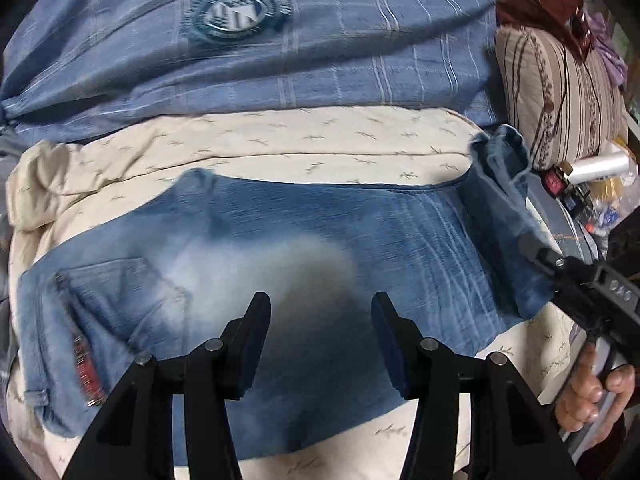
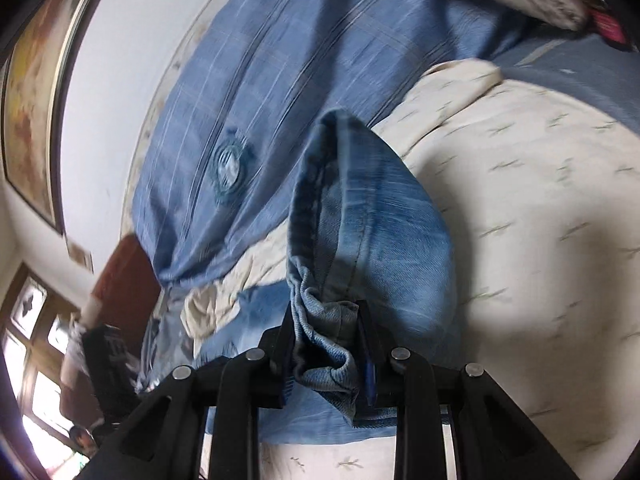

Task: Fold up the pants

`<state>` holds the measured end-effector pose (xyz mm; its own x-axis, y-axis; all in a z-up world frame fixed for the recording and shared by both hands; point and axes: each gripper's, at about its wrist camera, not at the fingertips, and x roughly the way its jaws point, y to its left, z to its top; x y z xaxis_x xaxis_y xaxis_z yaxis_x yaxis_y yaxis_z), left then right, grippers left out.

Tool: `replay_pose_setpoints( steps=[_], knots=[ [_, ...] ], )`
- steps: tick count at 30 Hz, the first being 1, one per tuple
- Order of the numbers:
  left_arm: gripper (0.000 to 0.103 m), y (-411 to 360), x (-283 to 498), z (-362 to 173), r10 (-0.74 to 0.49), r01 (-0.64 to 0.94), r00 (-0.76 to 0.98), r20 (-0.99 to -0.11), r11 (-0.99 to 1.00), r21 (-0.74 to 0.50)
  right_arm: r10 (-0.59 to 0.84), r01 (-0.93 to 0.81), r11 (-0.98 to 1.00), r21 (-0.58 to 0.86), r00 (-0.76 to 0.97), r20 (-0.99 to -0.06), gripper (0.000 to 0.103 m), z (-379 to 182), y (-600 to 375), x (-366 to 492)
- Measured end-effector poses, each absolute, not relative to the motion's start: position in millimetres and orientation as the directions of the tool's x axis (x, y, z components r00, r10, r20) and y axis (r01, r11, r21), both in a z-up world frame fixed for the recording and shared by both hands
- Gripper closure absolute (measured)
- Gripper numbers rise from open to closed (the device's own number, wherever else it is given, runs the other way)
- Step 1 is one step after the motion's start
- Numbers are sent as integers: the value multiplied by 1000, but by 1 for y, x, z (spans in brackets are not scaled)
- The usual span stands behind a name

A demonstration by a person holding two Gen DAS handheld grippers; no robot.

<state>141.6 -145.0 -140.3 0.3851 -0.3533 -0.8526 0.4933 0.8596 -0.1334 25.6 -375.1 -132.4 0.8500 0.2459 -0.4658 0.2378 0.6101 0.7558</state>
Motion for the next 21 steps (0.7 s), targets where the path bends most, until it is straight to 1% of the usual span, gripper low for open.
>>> replay_pose_setpoints(
  steps=[2, 6, 8, 10, 12, 13, 14, 15, 16, 17, 21],
  knots=[
    [50, -135, 141, -134, -358, 483, 399, -844, 865, -139, 278, 216, 622, 752, 838, -470, 76, -133, -360, 37],
    [50, -114, 144, -126, -357, 455, 432, -828, 879, -142, 329, 205, 651, 731, 791, -515, 76, -141, -328, 60],
    [50, -103, 147, -125, -353, 431, 443, -824, 890, -149, 380, 200, 649, 734, 751, -540, 73, -148, -314, 72],
    [50, -97, 150, -125, -346, 413, 446, -826, 898, -153, 430, 217, 657, 722, 679, -595, 70, -158, -299, 85],
    [50, -95, 152, -126, -333, 399, 450, -829, 905, -147, 452, 204, 669, 715, 652, -609, 69, -160, -292, 88],
    [50, -93, 153, -126, -329, 394, 449, -830, 907, -146, 459, 188, 669, 719, 657, -598, 69, -158, -293, 86],
    [50, -92, 152, -126, -326, 392, 448, -832, 908, -145, 487, 155, 648, 746, 669, -562, 68, -155, -298, 82],
    [50, -93, 151, -126, -321, 391, 448, -834, 910, -140, 508, 131, 625, 770, 681, -528, 66, -152, -301, 80],
    [50, -94, 150, -126, -315, 390, 450, -836, 911, -133, 519, 110, 603, 790, 699, -492, 50, -149, -308, 75],
    [50, -95, 148, -126, -310, 387, 453, -836, 913, -129, 506, 100, 584, 805, 731, -458, 39, -146, -315, 68],
    [50, -95, 139, -123, -321, 353, 440, -839, 920, -167, 463, 69, 543, 837, 807, -367, 39, -136, -335, 55]
  ],
)
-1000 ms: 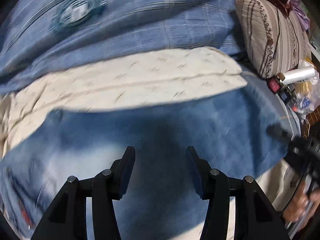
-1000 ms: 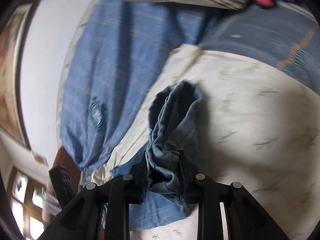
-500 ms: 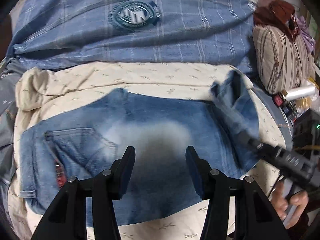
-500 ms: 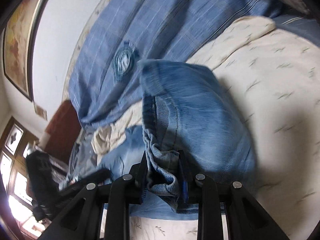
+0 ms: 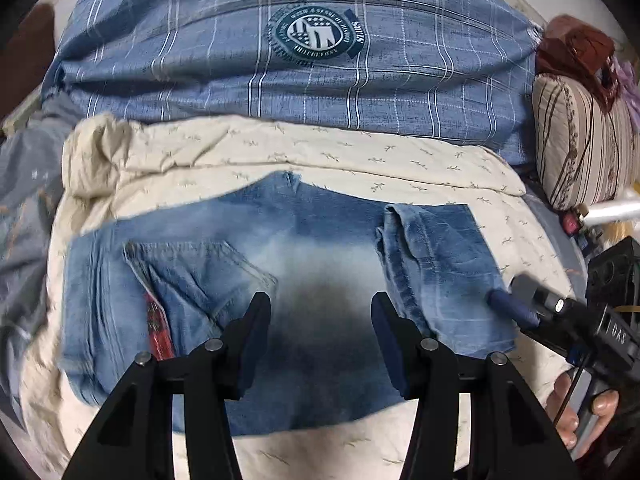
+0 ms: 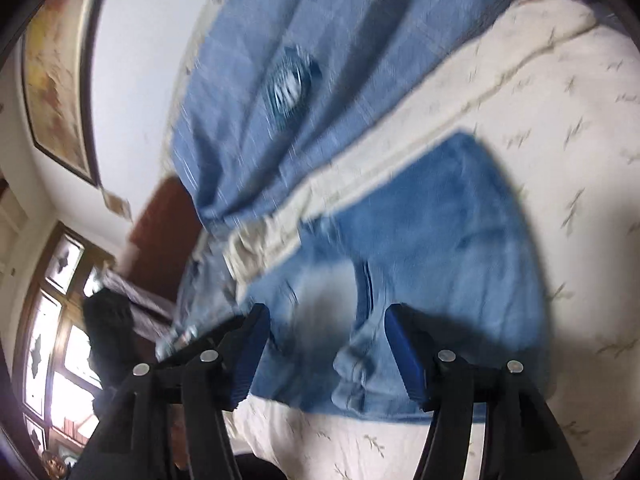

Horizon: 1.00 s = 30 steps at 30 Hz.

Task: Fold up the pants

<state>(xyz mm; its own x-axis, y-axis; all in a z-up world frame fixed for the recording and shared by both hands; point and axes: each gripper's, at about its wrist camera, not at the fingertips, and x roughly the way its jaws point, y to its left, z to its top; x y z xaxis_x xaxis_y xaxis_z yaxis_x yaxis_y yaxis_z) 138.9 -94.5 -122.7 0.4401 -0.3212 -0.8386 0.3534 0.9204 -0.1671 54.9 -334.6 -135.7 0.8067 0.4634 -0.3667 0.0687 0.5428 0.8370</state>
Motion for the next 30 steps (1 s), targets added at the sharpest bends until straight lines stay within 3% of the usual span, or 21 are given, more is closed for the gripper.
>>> replay_pose_setpoints(
  steps=[3, 7, 12, 14, 18, 26, 30],
  knots=[
    [50, -95, 127, -115, -332, 338, 446, -831, 923, -187, 453, 44, 508, 860, 835, -311, 39, -130, -342, 56],
    [50, -91, 104, -103, -332, 316, 457, -825, 928, -199, 438, 43, 519, 854, 844, -309, 39, -125, -343, 60],
    [48, -73, 64, -81, -261, 328, 520, -813, 940, -92, 391, 98, 533, 840, 852, -347, 40, -127, -346, 71],
    [37, -62, 55, -74, -227, 309, 552, -802, 949, -56, 367, 143, 535, 832, 848, -382, 39, -132, -348, 80],
    [34, -39, 40, -62, -147, 261, 602, -785, 965, 20, 341, 252, 517, 818, 815, -467, 40, -153, -351, 98],
    [33, -41, 31, -61, -131, 220, 585, -801, 975, 1, 382, 239, 603, 761, 751, -539, 39, -159, -327, 107],
    [33, -51, 29, -59, -147, 234, 596, -790, 972, -4, 413, 209, 579, 788, 758, -505, 40, -154, -331, 93]
  ],
)
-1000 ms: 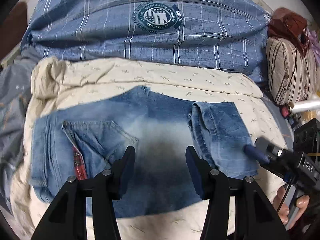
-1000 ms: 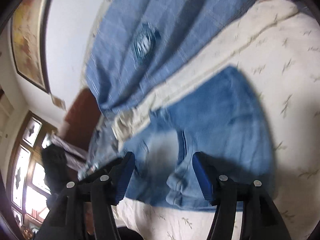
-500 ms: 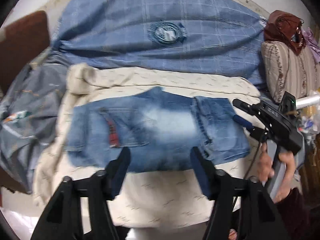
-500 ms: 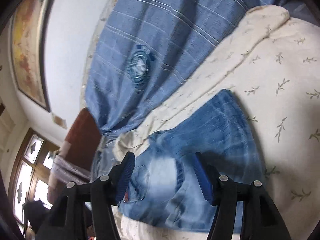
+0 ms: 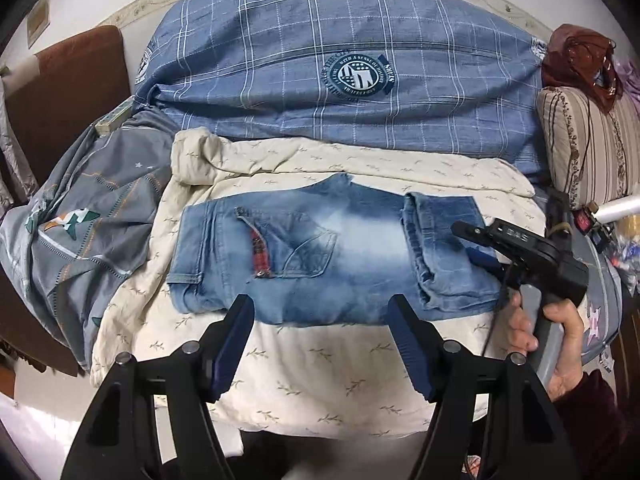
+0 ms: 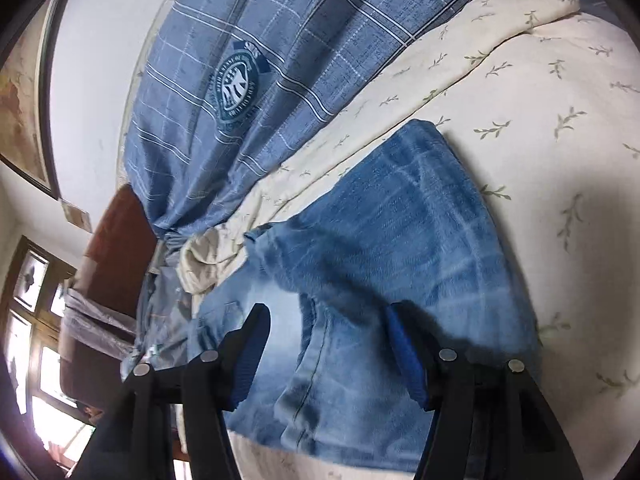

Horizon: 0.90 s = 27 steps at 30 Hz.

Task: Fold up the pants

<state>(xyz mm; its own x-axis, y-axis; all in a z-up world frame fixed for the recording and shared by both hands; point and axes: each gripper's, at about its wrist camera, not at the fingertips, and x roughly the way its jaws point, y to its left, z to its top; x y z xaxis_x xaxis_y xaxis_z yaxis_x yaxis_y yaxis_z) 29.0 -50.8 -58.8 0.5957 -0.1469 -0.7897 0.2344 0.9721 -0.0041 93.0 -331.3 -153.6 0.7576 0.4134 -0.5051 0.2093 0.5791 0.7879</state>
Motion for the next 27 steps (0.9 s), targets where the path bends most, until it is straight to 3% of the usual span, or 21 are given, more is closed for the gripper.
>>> replay_pose_setpoints(
  steps=[19, 27],
  knots=[
    [33, -41, 79, -106, -168, 231, 582, -796, 972, -36, 416, 91, 515, 852, 842, -342, 39, -116, -372, 42],
    [33, -82, 103, -125, -276, 308, 546, -791, 944, -117, 398, 100, 417, 903, 874, -281, 39, -120, -411, 53]
  ],
)
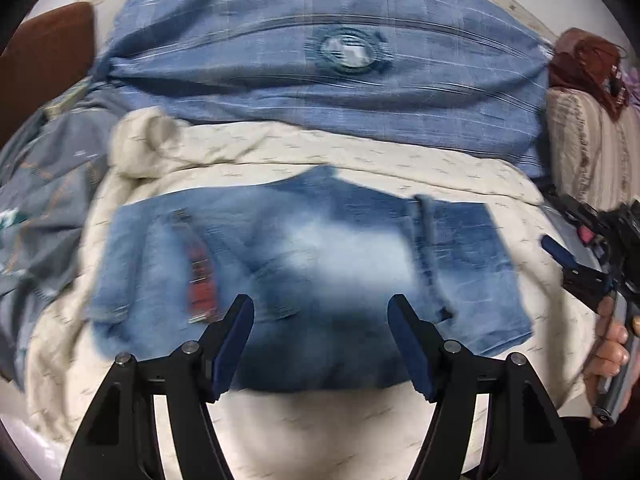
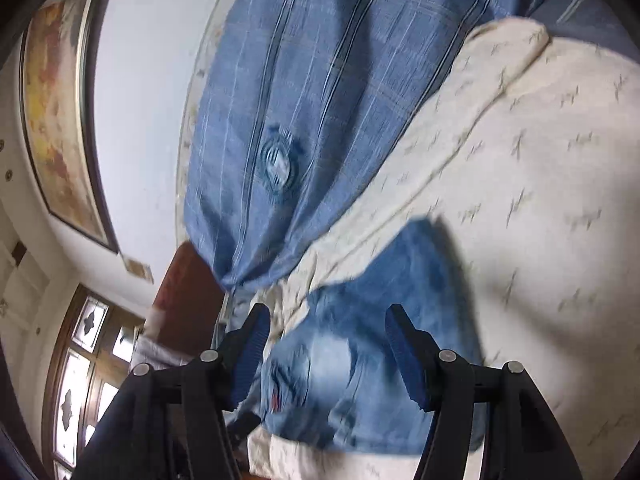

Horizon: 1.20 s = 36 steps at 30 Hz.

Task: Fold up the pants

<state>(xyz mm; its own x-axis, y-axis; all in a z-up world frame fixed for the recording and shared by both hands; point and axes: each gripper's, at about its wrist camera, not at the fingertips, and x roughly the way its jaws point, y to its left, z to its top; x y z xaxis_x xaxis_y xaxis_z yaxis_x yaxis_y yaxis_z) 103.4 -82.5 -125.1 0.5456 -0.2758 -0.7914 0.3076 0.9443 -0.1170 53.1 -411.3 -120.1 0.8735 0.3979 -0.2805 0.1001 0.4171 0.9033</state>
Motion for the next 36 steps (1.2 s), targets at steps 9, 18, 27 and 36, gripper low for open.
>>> replay_pose_setpoints(
  steps=[9, 18, 27, 36],
  knots=[
    [33, -167, 118, -181, -300, 384, 427, -853, 914, -129, 543, 60, 296, 953, 811, -220, 39, -134, -404, 115],
    [30, -162, 102, -189, -184, 410, 422, -888, 912, 6, 646, 199, 326, 924, 667, -372, 39, -175, -365, 174],
    [31, -81, 83, -157, -160, 272, 476, -865, 962, -29, 646, 49, 384, 922, 699, -306, 38, -143, -321, 163],
    [31, 30, 78, -144, -32, 62, 540, -841, 998, 2, 626, 125, 407, 905, 684, -376, 43, -165, -306, 178]
  ],
)
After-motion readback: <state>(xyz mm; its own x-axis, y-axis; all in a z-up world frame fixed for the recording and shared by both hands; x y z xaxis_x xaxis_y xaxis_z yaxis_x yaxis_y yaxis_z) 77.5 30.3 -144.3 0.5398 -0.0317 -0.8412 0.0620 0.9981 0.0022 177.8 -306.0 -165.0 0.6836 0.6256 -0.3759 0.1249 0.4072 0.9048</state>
